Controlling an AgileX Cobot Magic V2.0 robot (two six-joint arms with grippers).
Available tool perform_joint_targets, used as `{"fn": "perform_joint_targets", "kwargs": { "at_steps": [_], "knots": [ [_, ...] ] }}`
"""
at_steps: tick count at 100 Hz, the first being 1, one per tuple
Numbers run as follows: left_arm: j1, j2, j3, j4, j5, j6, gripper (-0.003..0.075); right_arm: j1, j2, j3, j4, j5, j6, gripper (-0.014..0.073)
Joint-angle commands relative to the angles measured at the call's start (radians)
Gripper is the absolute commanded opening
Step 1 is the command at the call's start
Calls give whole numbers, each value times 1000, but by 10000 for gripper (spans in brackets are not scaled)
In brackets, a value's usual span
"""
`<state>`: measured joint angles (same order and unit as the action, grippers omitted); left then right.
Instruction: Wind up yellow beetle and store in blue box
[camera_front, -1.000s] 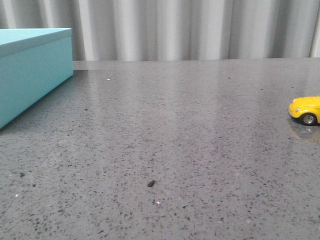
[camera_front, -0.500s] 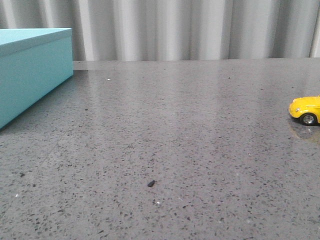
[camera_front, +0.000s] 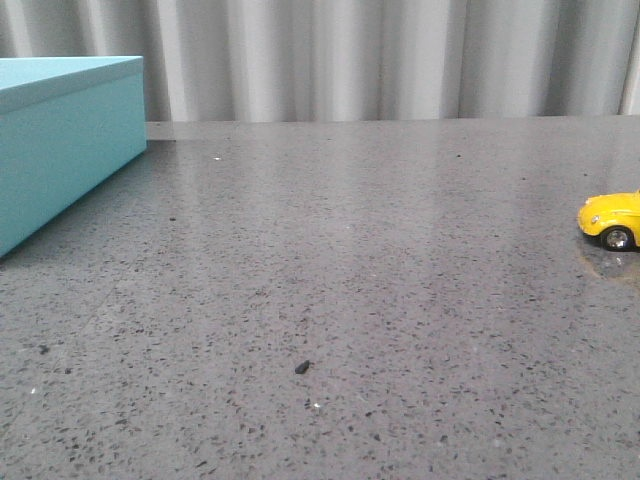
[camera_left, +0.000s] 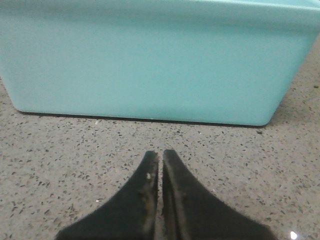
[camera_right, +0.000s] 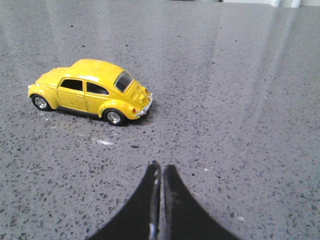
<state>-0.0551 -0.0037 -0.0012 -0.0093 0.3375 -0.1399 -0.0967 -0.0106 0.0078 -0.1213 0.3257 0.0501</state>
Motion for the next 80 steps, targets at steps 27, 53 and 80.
{"fn": "perform_joint_targets", "kwargs": {
  "at_steps": [27,53,80],
  "knots": [
    [-7,-32,26,191,-55,-8,-21,0,-21,22,1,-13,-7,-43],
    [-7,-32,26,294,-71,-8,-21,0,-21,22,1,-23,-7,-43],
    [-7,-32,26,294,-125,-8,-21,0,-21,22,1,-112,-7,-43]
  ]
}}
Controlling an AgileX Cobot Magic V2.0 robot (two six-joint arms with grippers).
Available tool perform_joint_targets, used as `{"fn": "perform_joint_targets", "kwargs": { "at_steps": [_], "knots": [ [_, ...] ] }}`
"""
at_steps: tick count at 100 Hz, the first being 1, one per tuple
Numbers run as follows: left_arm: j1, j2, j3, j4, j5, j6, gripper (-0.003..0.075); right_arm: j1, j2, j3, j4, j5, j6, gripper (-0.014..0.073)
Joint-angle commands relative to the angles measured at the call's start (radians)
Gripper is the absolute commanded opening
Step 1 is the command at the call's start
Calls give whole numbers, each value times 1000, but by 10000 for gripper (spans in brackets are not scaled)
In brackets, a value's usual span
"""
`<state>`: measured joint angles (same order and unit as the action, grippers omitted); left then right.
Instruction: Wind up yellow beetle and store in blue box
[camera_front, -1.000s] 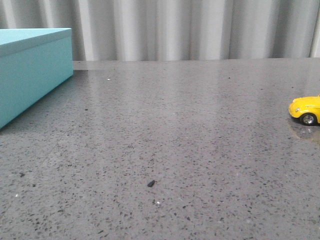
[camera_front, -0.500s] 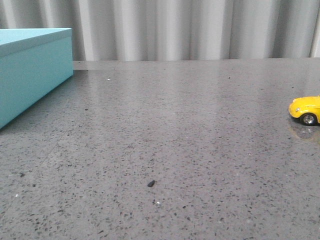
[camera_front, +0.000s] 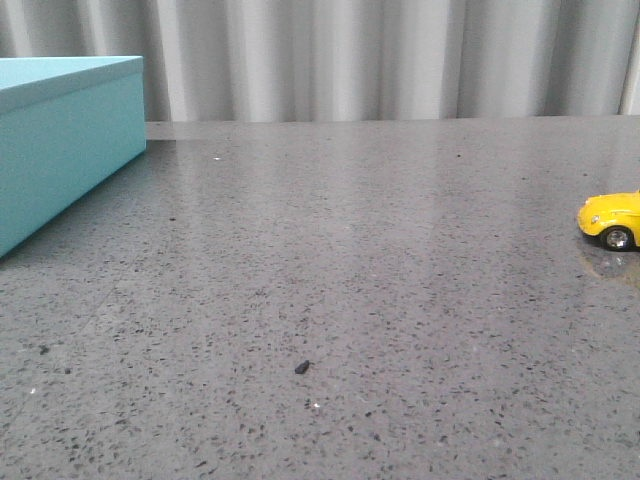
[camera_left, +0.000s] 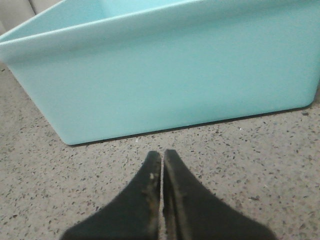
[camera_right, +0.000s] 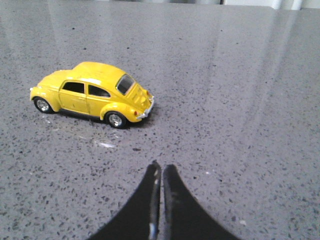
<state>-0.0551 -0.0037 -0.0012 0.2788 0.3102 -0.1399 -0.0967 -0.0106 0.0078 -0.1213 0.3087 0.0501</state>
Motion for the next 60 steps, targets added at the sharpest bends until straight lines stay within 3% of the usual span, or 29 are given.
{"fn": "perform_joint_targets", "kwargs": {
  "at_steps": [1,60],
  "knots": [
    [-7,-32,26,6,-101,-8,-21,0,-21,22,1,-98,-7,-43],
    [-7,-32,26,34,-255,-8,-21,0,-21,22,1,-232,-7,-42]
  ]
}}
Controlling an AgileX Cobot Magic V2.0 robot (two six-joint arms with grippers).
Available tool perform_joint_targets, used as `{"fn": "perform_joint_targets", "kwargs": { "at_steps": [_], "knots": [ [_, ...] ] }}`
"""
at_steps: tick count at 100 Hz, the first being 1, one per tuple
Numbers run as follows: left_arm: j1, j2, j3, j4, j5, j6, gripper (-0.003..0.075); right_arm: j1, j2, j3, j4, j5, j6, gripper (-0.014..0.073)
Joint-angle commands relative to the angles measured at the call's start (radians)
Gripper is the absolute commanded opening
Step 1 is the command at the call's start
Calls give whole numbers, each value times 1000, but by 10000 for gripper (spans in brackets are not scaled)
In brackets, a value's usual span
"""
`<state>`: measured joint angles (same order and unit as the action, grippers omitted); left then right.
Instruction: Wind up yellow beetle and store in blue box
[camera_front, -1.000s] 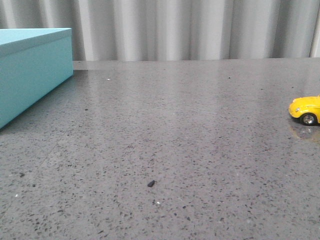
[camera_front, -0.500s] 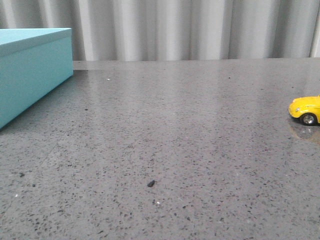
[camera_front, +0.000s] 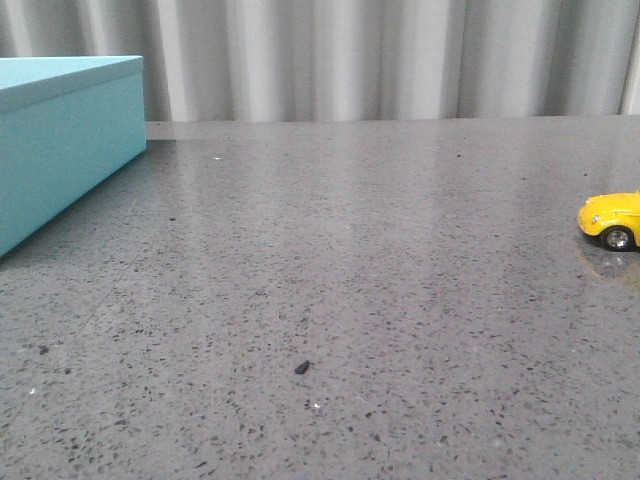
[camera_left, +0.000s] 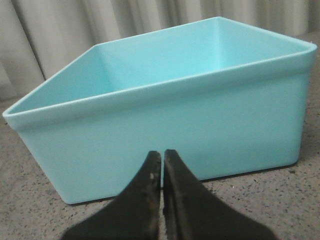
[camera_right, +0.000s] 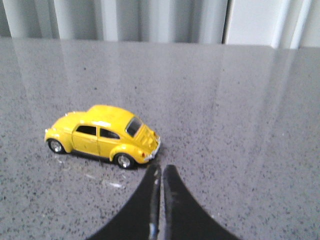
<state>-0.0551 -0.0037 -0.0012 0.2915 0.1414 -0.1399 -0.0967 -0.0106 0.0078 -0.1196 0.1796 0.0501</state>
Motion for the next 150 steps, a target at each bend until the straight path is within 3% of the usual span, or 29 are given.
{"fn": "perform_joint_targets", "kwargs": {
  "at_steps": [1,35,45,66,88,124,150],
  "knots": [
    [-7,-32,26,22,-88,-8,-21,0,-21,22,-1,-103,-7,-42],
    [-7,-32,12,-83,-251,-8,-21,0,-19,-10,4,-53,-7,-42],
    [-7,-30,-24,-157,-203,-8,-22,0,-19,-48,17,-19,-7,-43],
    [-7,38,-181,-159,-50,-8,-22,0,43,-181,39,130,-7,-42],
    [-7,176,-349,-182,14,-8,-21,0,221,-369,84,381,-7,-41],
    [-7,306,-380,-189,-12,-8,-21,2,327,-400,84,300,-7,-41],
    [-7,308,-380,-269,-16,-8,-21,57,407,-538,84,432,-7,-41]
  ]
}}
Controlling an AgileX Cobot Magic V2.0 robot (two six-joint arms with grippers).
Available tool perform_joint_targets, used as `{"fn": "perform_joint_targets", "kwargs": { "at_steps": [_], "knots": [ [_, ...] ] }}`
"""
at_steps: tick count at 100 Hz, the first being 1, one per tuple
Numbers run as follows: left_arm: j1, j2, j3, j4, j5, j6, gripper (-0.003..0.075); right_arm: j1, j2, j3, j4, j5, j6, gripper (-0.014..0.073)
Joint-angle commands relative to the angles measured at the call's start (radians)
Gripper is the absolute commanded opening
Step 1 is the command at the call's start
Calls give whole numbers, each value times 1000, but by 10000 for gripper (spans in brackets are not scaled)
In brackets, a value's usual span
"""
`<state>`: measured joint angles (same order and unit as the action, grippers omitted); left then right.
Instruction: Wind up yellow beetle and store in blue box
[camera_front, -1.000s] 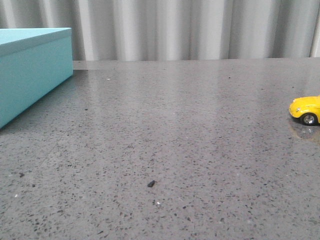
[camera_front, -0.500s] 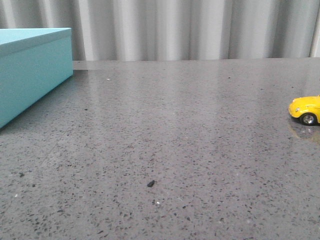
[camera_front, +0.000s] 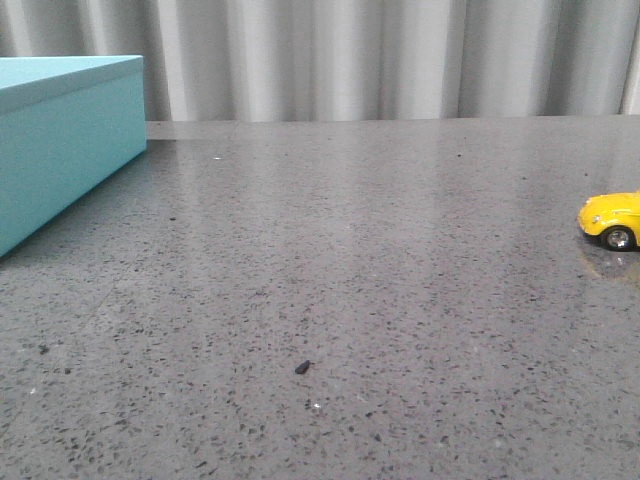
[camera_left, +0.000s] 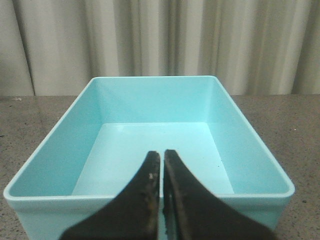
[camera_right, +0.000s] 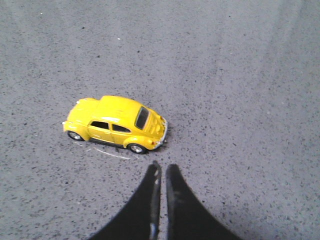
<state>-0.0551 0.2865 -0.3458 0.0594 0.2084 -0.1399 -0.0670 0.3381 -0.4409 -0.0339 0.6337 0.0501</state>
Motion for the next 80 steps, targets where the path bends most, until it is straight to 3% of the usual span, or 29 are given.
{"fn": "perform_joint_targets", "kwargs": {
  "at_steps": [1,40,80],
  "knots": [
    [-7,18,-36,-37,-83,-8,-21,33,64,-95,-2,-13,-7,-41],
    [-7,18,-36,-37,-83,-8,-21,168,496,-394,-1,106,-7,-41],
    [-7,18,-36,-37,-86,-8,-21,176,857,-681,12,309,32,-41]
  ]
}}
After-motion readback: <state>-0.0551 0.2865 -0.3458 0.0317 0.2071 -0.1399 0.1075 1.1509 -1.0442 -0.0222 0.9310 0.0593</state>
